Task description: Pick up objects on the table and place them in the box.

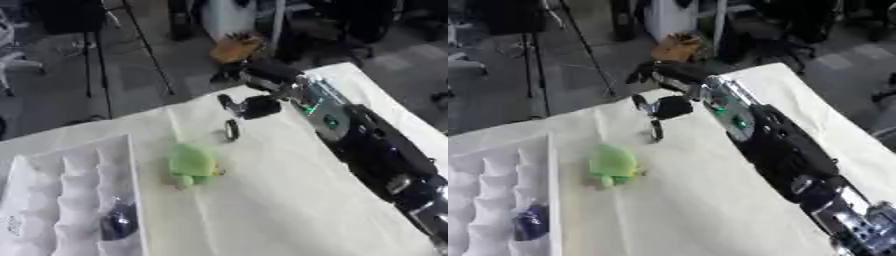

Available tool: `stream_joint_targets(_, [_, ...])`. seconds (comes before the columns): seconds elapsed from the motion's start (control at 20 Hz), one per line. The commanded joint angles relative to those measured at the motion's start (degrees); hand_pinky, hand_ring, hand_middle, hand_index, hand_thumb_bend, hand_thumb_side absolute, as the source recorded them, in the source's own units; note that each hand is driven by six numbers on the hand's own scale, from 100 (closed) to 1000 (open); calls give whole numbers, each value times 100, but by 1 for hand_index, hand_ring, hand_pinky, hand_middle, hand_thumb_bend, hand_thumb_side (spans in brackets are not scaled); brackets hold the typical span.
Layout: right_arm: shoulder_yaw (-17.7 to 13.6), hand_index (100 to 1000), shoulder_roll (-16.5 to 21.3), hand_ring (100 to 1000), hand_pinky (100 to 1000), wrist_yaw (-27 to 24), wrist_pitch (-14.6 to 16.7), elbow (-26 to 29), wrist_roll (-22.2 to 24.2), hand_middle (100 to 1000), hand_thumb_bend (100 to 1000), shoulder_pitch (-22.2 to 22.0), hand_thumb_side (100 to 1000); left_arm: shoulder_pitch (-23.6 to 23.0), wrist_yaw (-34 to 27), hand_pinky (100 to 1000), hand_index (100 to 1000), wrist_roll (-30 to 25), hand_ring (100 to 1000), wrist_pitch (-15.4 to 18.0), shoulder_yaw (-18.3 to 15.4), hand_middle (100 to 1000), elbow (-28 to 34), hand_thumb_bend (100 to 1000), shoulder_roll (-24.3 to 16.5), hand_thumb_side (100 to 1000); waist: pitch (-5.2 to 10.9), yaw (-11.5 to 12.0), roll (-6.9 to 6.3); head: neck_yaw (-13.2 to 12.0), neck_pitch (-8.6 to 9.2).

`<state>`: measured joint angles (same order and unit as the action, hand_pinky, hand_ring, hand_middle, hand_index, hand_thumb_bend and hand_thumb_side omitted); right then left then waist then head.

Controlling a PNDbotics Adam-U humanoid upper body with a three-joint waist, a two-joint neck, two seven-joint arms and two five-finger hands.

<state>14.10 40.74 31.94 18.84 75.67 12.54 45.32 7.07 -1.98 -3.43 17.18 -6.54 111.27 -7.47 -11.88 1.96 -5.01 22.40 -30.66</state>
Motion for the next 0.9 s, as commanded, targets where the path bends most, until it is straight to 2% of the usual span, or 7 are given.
stream_joint_targets(0.05, [-86,864,257,769,736,63,-94,275,-194,739,159,34,571,22,20,974,732,21,836,11,-38,809,92,443,-61,849,197,-16,-62,-19,44])
stream_joint_targets(0.25, [-89,872,294,771,739,170,-172,266,-246,750,183,-24,569,29,33,973,732,15,835,12,-34,807,95,444,-66,848,196,10,-48,51,49])
stream_joint_targets(0.3, [-77,897,307,783,751,206,-164,247,-214,791,226,-34,566,16,34,974,732,13,836,13,-32,807,94,444,-62,849,194,54,-47,64,64])
stream_joint_targets(0.55, [-94,904,319,786,753,288,-118,177,-130,801,233,-40,566,-5,34,974,732,8,836,21,-28,807,106,445,-56,848,184,136,-44,86,72])
stream_joint_targets(0.6, [-56,942,319,820,787,320,-88,130,-99,879,296,-53,594,7,38,970,734,21,836,44,-46,809,149,451,-48,842,143,186,-42,91,90])
stream_joint_targets(0.85, [-142,969,411,880,845,537,66,-153,256,916,351,-62,613,59,27,971,733,25,836,53,-18,808,315,450,22,843,-45,505,-50,311,220])
stream_joint_targets(0.9, [-166,979,451,933,912,580,61,-220,314,933,400,-67,623,68,23,972,733,20,836,56,-11,808,323,449,31,845,-94,557,-66,371,253])
